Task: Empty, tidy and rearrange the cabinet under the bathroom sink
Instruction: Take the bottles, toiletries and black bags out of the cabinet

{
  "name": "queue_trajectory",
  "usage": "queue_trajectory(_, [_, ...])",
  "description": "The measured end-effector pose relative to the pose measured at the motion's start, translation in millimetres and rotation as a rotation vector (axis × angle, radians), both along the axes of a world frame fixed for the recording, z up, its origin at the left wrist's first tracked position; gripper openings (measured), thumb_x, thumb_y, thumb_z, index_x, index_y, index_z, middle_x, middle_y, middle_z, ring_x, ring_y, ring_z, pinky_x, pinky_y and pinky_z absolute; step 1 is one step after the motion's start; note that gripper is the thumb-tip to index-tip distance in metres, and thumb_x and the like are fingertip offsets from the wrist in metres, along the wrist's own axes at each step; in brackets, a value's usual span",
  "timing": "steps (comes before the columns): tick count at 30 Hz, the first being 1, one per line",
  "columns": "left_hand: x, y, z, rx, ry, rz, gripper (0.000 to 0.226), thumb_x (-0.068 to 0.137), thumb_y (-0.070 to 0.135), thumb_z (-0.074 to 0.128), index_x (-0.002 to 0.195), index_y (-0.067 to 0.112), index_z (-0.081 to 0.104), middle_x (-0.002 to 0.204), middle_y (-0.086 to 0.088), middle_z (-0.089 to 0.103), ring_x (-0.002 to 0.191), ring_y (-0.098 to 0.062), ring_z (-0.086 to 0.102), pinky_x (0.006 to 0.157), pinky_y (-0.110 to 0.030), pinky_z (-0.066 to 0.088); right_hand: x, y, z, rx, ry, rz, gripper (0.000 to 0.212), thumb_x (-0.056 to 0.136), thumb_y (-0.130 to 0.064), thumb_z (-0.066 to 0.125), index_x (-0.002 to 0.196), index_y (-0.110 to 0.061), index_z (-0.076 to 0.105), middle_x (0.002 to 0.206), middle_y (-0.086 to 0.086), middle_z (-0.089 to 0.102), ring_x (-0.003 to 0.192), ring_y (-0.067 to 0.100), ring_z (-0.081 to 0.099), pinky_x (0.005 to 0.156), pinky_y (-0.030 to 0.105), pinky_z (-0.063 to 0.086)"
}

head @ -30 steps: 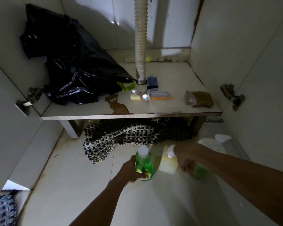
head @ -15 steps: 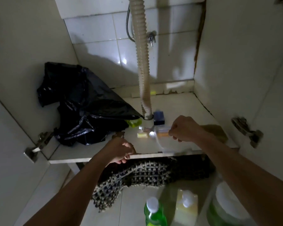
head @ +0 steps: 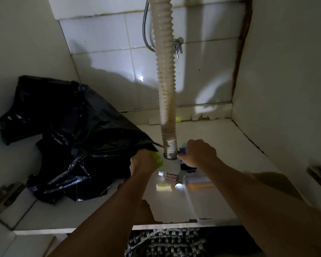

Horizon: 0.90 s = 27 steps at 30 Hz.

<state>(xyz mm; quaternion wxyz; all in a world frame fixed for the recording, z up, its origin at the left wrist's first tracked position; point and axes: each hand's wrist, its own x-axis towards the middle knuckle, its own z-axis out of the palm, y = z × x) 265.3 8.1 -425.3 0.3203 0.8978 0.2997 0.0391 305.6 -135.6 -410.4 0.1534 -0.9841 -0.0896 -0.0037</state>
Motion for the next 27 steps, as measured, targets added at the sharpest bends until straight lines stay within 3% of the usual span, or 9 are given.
queue_trajectory(3, [14.7,0.1,-1.7,-0.042,-0.041,0.098,0.048,0.092,0.027,0.054,0.137,0.01,0.046,0.14,-0.016,0.047,0.126,-0.036,0.048,0.097,-0.038,0.044,6.6,5.6,-6.9,-0.05,0.0,-0.005,0.037,0.085,-0.043,0.061,0.108,-0.014,0.061,0.1,0.004,0.061,0.092,0.023,0.062,0.07,0.028,0.041])
queue_trajectory(7, [31.1,-7.7,-10.7,0.029,-0.007,0.142,0.054,0.087,0.045,0.054,0.126,0.008,0.054,0.128,-0.015,0.055,0.113,-0.033,0.057,0.091,-0.037,0.048,10.1,4.7,-10.4,-0.026,0.043,-0.02,0.041,0.084,-0.046,0.061,0.109,-0.014,0.061,0.103,0.004,0.063,0.096,0.022,0.062,0.071,0.027,0.041])
queue_trajectory(9, [33.6,-12.1,-11.9,0.074,-0.005,0.142,0.053,0.085,0.05,0.056,0.119,0.009,0.059,0.12,-0.012,0.059,0.107,-0.03,0.059,0.087,-0.034,0.05,10.8,3.9,-10.9,0.01,0.06,-0.02,0.041,0.082,-0.048,0.063,0.104,-0.013,0.061,0.094,0.003,0.061,0.091,0.021,0.062,0.069,0.027,0.043])
queue_trajectory(12, [38.2,-8.8,-9.2,0.1,0.029,0.115,0.043,0.083,0.037,0.064,0.117,0.01,0.061,0.12,-0.01,0.058,0.11,-0.028,0.058,0.087,-0.032,0.049,17.2,-0.5,-10.2,0.167,0.119,-0.06,0.039,0.077,-0.049,0.067,0.084,-0.011,0.061,0.076,0.0,0.056,0.074,0.018,0.058,0.064,0.026,0.044])
queue_trajectory(15, [43.3,4.3,1.2,0.107,0.159,0.027,0.055,0.078,0.029,0.071,0.125,0.005,0.056,0.129,-0.016,0.051,0.117,-0.033,0.053,0.095,-0.039,0.05,22.2,-8.7,-5.9,0.283,0.164,-0.098,0.039,0.077,-0.05,0.066,0.068,-0.015,0.051,0.073,0.002,0.058,0.066,0.016,0.057,0.059,0.025,0.043])
queue_trajectory(18, [39.2,12.8,26.3,-0.02,0.296,-0.085,0.056,0.084,0.024,0.067,0.133,0.004,0.048,0.14,-0.02,0.042,0.125,-0.037,0.047,0.099,-0.046,0.048,17.3,-18.1,5.0,0.368,0.154,-0.069,0.038,0.078,-0.047,0.064,0.067,-0.015,0.047,0.068,0.001,0.055,0.064,0.016,0.057,0.064,0.028,0.049])
queue_trajectory(21, [24.5,16.4,52.2,-0.193,0.401,-0.115,0.05,0.087,0.02,0.064,0.132,0.006,0.045,0.135,-0.02,0.043,0.118,-0.035,0.053,0.094,-0.044,0.052,9.4,-24.6,18.2,0.428,0.155,-0.053,0.036,0.08,-0.043,0.062,0.064,-0.014,0.047,0.061,0.0,0.053,0.06,0.016,0.056,0.062,0.026,0.045])
queue_trajectory(27, [-14.5,23.0,93.5,-0.341,0.347,-0.193,0.051,0.082,0.017,0.068,0.128,0.006,0.048,0.124,-0.023,0.05,0.103,-0.037,0.059,0.082,-0.047,0.056,-16.1,-31.1,34.7,0.474,0.143,-0.075,0.037,0.079,-0.046,0.06,0.078,-0.011,0.051,0.07,0.003,0.058,0.06,0.014,0.057,0.051,0.02,0.042])
